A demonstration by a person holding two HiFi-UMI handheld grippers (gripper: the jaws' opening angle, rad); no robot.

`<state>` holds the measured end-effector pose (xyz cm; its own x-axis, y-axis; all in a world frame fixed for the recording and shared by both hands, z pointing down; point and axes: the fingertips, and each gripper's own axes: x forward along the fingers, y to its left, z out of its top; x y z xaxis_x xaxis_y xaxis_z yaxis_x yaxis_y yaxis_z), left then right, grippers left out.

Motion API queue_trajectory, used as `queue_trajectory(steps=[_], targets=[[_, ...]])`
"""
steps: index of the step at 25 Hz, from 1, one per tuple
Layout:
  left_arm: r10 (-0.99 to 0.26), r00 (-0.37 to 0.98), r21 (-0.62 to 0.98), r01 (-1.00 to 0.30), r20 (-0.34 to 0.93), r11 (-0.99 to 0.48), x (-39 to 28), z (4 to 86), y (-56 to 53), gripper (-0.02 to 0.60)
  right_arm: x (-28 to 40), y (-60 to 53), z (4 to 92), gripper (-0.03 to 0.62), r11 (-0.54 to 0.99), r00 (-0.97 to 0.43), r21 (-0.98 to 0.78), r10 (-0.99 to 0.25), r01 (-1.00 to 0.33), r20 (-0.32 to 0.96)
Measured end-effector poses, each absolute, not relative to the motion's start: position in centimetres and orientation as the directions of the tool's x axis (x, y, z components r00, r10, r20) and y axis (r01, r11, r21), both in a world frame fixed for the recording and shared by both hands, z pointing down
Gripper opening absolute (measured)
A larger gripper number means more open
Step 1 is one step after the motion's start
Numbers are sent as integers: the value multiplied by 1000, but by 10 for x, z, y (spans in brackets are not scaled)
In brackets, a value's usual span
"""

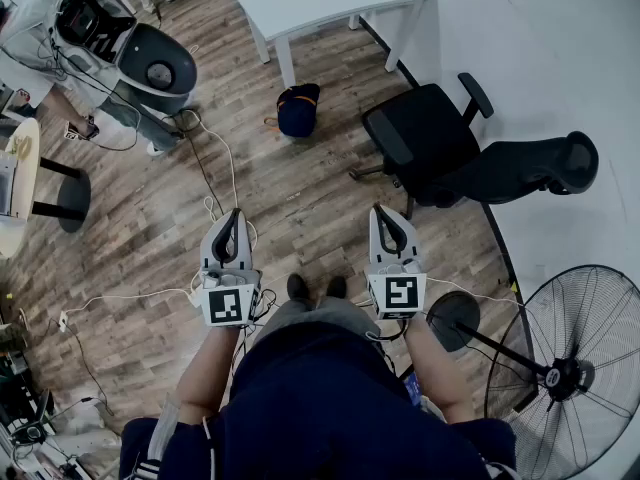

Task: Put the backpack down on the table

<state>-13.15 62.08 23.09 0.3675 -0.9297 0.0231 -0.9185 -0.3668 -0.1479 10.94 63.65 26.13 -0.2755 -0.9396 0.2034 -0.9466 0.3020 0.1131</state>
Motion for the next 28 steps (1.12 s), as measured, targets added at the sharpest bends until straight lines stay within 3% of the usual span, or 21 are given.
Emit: queue_trajectory(steps=[13,22,23,25,28], targets=[[-932,360,-133,-923,31,-361,-132,228,624,3,101,641,265,-5,300,-270,114,-937,-947,222],[-930,364,-172,-914,50,-367,-135,229,626,3,101,640,252,6,291,-274,95,-948,-952,161],[-930,364,-167,-915,46,-367,-136,229,626,3,99,639,253,31,299,-283,88,-946,-950,161],[-929,370,-154,-916,33,-370,-137,230,627,3,95,639,256,157,327,-309,88,-936,-941,166],[-927,372,-153,-915,40,-373,-140,235,629,3,87,639,257,296,367,-352,94,-924,-925,147]])
